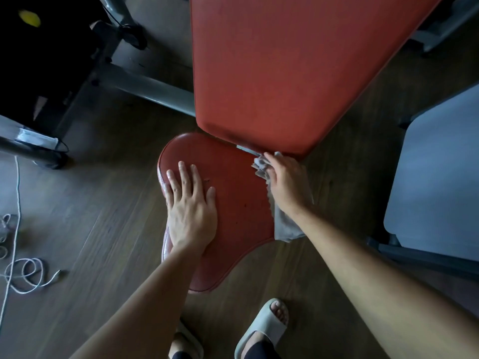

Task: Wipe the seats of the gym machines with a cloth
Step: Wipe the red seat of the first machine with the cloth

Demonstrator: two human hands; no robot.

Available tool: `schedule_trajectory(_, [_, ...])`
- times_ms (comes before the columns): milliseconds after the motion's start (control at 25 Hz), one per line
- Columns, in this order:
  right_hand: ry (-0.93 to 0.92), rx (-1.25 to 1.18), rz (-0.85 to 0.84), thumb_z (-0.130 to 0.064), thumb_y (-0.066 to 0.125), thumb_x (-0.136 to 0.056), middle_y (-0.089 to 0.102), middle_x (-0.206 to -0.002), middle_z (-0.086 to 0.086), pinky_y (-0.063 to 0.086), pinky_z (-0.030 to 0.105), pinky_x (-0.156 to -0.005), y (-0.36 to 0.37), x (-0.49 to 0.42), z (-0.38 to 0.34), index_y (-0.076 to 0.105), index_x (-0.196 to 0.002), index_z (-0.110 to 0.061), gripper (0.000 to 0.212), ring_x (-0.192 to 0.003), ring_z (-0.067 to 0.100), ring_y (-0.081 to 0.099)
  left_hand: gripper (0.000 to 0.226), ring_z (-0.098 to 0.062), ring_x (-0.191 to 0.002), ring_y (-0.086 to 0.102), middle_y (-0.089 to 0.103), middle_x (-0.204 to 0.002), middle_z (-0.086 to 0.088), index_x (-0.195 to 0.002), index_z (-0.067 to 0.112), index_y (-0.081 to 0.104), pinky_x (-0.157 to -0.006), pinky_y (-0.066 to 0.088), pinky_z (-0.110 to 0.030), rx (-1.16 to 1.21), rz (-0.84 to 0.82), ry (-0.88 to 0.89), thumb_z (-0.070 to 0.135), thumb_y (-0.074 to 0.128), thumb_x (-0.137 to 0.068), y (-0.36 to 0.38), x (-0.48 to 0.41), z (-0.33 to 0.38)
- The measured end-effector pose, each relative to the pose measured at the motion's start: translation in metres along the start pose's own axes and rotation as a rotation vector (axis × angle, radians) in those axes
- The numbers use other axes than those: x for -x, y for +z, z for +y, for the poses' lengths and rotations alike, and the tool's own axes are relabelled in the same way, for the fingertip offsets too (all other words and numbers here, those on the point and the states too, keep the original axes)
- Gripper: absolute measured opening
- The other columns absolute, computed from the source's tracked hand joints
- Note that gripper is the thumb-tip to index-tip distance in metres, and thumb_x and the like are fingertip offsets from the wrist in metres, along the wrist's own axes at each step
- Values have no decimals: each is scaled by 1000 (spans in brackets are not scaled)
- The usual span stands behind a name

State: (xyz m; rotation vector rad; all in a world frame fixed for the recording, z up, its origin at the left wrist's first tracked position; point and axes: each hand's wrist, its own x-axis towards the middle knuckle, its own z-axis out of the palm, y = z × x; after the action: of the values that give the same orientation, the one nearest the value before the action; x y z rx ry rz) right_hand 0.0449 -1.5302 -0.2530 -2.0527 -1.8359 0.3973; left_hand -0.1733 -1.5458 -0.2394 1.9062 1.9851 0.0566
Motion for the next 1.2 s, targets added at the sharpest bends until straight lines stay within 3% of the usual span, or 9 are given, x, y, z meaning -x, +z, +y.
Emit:
schedule_trajectory(120, [-119,73,1,-17,64,-91,71,-115,-2,42,43,-93,-2,-13,-18,69,-122,-21,31,-114,25,59,65,-26,-154,-13,-3,-168,-5,-160,15,10,-126,-3,-42,43,8,12,47,25,-106,-2,2,-13])
schedule_trajectory(200, [-141,-38,-30,-18,65,-94,69,-116,-3,45,36,-92,-5,-12,-24,69,-123,-20,30,-108,21,61,67,-23,-154,-13,-3,-168,-2,-160,17,10,-126,-2,-41,74,13,38,50,23,-104,-4,7,-23])
schedule_trajectory(280, [-110,-215,-54,-20,65,-96,67,-119,-3,49,28,-97,-12,-6,-21,68,-126,-19,30,-110,13,62,67,-22,-154,-12,-2,-168,-1,-160,19,11,-127,0,-42,97,14,47,51,24,-103,-5,9,-28])
schedule_trajectory(400, [-63,-340,-169,-16,62,-99,64,-131,-9,42,15,-105,-26,6,-8,63,-135,-16,36,-120,-1,56,66,-21,-155,-11,-1,-168,0,-160,20,11,-127,2,-42,98,23,41,51,24,-104,-5,10,-30])
schedule_trajectory(520, [34,-353,-239,-14,60,-100,64,-129,-7,34,1,-99,-33,6,-5,61,-135,-10,35,-117,-3,55,65,-23,-155,-8,2,-168,-1,-160,19,14,-127,4,-43,110,34,37,48,27,-104,-5,10,-30])
schedule_trajectory(680, [30,-321,-288,-27,61,-99,74,-113,-8,54,23,-91,-26,-20,-10,69,-123,-17,27,-102,4,68,65,-22,-155,-8,1,-168,-1,-160,19,12,-126,5,-43,102,29,34,47,27,-104,-3,10,-30])
schedule_trajectory(880, [134,-472,-371,-12,53,-103,63,-121,-15,46,6,-93,-47,6,10,62,-133,-10,31,-104,-24,55,65,-22,-155,-9,0,-168,0,-160,19,11,-126,5,-44,100,22,40,47,26,-104,-4,11,-32])
schedule_trajectory(1080, [169,-438,-323,-10,49,-104,67,-122,-4,40,2,-92,-38,8,9,64,-130,-6,30,-110,-4,60,64,-21,-155,-9,-1,-168,1,-160,19,11,-126,4,-43,99,26,30,47,26,-104,-2,10,-30])
schedule_trajectory(1200, [40,-351,-310,-21,51,-105,65,-132,-6,43,14,-103,-29,-5,-1,63,-135,-16,33,-119,0,60,65,-21,-155,-9,0,-168,1,-160,19,13,-127,4,-42,98,36,36,48,25,-104,-1,9,-31])
